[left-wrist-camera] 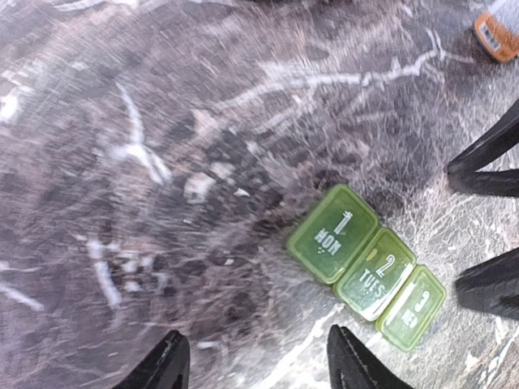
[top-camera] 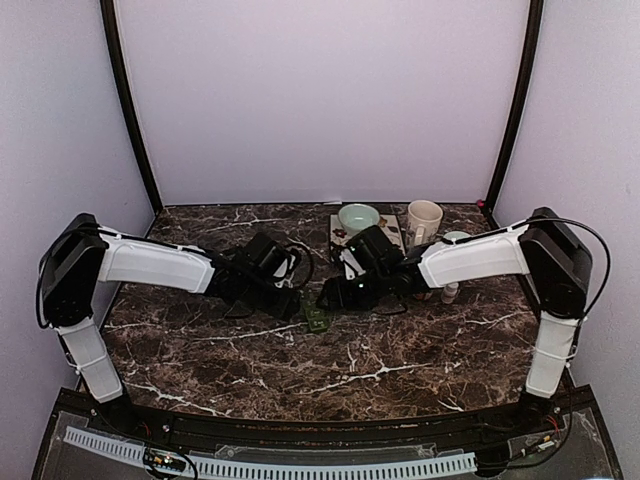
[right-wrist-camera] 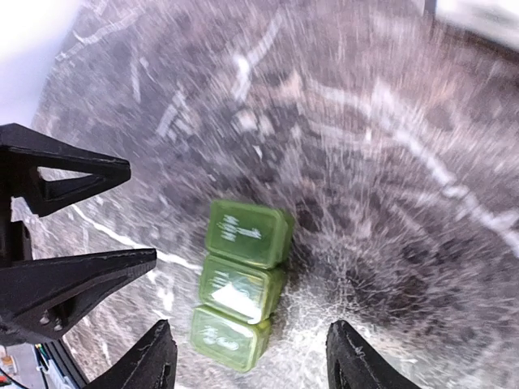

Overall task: Sort the pills into containers
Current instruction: Close the lid of the pill container, then adjust the pill container at the center of the board.

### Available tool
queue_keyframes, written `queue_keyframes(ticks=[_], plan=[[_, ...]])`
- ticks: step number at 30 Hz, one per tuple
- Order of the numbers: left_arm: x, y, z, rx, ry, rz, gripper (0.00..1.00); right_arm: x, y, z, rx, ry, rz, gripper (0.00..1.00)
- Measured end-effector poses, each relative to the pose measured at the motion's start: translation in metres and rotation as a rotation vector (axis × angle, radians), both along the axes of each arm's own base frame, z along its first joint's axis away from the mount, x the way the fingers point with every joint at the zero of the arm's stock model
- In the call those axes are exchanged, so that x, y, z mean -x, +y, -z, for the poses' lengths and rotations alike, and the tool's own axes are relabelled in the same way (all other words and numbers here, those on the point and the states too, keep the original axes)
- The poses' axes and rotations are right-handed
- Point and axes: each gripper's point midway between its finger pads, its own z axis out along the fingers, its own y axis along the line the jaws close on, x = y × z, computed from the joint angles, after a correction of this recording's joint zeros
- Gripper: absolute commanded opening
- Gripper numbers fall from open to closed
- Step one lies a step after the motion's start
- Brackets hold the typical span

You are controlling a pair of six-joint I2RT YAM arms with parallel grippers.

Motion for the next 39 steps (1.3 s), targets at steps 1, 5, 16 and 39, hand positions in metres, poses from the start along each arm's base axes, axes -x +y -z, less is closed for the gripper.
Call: queue_keyframes(ticks=[1, 5, 16, 39], plan=[[-0.001, 0.002, -0.006, -0.002, -0.014, -0.007, 0.63, -0.001, -0.001, -0.008, -0.006, -0.022, 0.0, 0.64], [-0.009, 0.012, -0.037, -0.01, -0.093, -0.042, 0.69, -0.011, -0.006, -0.044, -0.026, -0.129, 0.014, 0.66], [-0.041, 0.072, -0.196, 0.131, -0.533, -0.225, 0.88, -0.056, -0.056, -0.118, 0.087, -0.449, 0.166, 0.71], [-0.096, 0.032, -0.133, 0.217, -0.365, 0.136, 0.66, -0.028, -0.196, -0.168, 0.195, -0.659, 0.434, 0.54]])
